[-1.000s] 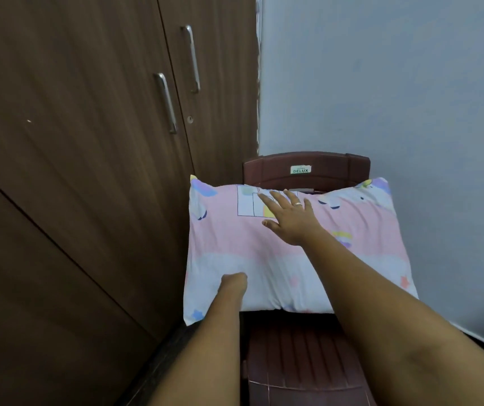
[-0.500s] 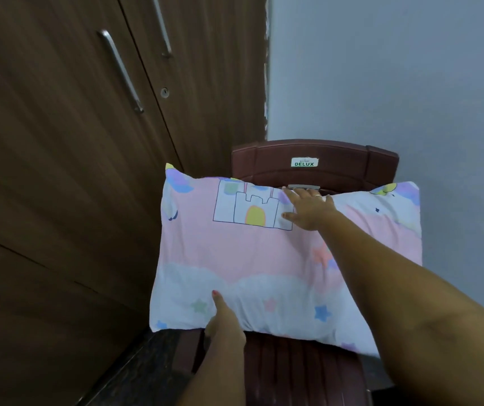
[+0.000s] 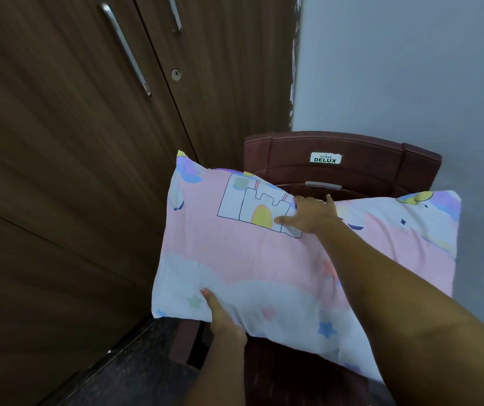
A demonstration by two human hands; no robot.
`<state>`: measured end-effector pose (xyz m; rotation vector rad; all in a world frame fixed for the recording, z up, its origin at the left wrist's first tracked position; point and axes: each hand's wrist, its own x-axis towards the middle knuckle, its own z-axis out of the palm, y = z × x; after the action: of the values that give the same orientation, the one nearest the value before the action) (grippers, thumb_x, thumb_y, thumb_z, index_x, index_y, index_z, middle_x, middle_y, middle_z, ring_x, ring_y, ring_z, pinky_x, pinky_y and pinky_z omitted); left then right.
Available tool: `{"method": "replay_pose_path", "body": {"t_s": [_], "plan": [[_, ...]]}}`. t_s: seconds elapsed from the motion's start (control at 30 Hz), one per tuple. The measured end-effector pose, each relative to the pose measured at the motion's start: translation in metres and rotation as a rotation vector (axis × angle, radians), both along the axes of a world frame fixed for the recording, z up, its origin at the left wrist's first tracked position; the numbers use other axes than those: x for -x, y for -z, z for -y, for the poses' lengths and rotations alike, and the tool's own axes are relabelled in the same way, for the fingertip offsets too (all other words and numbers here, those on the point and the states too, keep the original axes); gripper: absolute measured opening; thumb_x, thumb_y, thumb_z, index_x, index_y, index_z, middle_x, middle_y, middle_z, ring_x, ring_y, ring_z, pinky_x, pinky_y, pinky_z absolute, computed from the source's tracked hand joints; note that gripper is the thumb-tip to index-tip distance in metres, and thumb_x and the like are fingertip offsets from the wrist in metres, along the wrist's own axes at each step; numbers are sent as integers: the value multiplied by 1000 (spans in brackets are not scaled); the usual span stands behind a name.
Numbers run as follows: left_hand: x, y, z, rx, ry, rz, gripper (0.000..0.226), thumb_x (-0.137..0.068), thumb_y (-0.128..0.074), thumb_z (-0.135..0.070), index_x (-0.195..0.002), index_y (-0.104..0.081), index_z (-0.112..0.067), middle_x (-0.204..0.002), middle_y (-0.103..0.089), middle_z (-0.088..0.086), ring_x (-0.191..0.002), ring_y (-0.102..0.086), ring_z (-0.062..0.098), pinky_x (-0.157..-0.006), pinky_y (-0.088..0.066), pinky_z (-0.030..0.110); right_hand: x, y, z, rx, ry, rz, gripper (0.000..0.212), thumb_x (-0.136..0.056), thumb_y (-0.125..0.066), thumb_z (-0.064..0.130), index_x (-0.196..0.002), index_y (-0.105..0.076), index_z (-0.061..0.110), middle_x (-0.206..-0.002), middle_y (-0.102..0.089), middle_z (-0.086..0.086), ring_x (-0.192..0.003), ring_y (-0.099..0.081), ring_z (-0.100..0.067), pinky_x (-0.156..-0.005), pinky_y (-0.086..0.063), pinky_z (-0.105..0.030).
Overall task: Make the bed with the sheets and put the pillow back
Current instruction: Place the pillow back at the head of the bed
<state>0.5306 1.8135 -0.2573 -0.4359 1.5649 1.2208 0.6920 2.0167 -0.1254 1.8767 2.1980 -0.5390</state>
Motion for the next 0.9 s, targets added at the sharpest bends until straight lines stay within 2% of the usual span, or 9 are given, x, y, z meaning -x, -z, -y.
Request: {"method": "replay_pose_path", "body": {"t_s": [0.13, 0.2, 0.3, 0.37, 0.47, 0.57, 0.7, 0.77, 0.9], "plan": [[-3, -47, -2, -128, -78, 46, 124, -22, -67, -90, -128, -57, -26, -125, -61, 7, -109, -60, 34, -98, -43, 57, -4, -2, 8, -8, 56, -49, 65, -85, -44, 69, -124, -52, 17, -126, -58, -5, -122, -49, -25, -113, -21, -45], [-3, -70, -2, -201, -126, 83, 108, -40, -65, -88, -127, -57, -23, -126, -60, 8, -111, -59, 33, -99, -43, 54, -7, -4, 16, 9, 92, -124, 57, -88, -46, 62, -120, -55, 16, -122, -59, -7, -117, -52, -28, -103, -36, -41], [6, -89, -3, -260, -147, 36, 71, -70, -61, -72, -118, -58, -21, -127, -59, 9, -111, -58, 32, -99, -44, 52, -15, 1, 33, 52, 166, -319, 44, -93, -48, 50, -118, -59, 17, -118, -62, -6, -111, -55, -26, -91, -43, -35], [17, -101, -3, -228, -158, -11, 64, -70, -67, -66, -112, -59, -18, -123, -61, 8, -106, -60, 31, -95, -47, 53, -19, 5, 50, 52, 223, -393, 41, -94, -46, 48, -117, -62, 18, -116, -64, -5, -111, -56, -25, -89, -43, -35], [36, -123, -4, -186, -159, -73, 80, -56, -79, -63, -115, -62, -12, -114, -65, 7, -97, -63, 30, -88, -51, 53, -19, 13, 78, 9, 345, -501, 40, -95, -45, 48, -112, -64, 18, -108, -67, -6, -106, -59, -28, -84, -44, -33], [54, -150, -6, -227, -94, -124, 79, -51, -84, -59, -113, -64, -13, -108, -67, 6, -94, -65, 28, -84, -54, 50, -12, 12, 106, -77, 469, -622, 39, -95, -46, 46, -109, -65, 16, -104, -68, -8, -101, -59, -31, -85, -46, -36], [72, -183, -11, -326, 48, -154, 67, -60, -83, -52, -112, -65, -13, -103, -69, 6, -90, -67, 27, -78, -56, 45, -6, -8, 137, -201, 603, -735, 37, -96, -46, 44, -107, -67, 15, -99, -68, -8, -95, -61, -29, -79, -45, -33], [81, -199, -12, -394, 149, -144, 60, -64, -83, -46, -109, -66, -11, -102, -70, 7, -89, -69, 27, -76, -57, 44, -4, -20, 157, -275, 692, -816, 37, -95, -48, 44, -106, -67, 15, -98, -68, -7, -94, -61, -27, -81, -46, -33], [102, -226, -1, -578, 430, -133, 43, -72, -81, -24, -110, -66, -9, -102, -71, 10, -90, -69, 27, -67, -57, 35, -1, -39, 207, -421, 931, -987, 33, -91, -55, 45, -87, -67, 15, -87, -67, -6, -91, -64, -31, -79, -49, -35]]}}
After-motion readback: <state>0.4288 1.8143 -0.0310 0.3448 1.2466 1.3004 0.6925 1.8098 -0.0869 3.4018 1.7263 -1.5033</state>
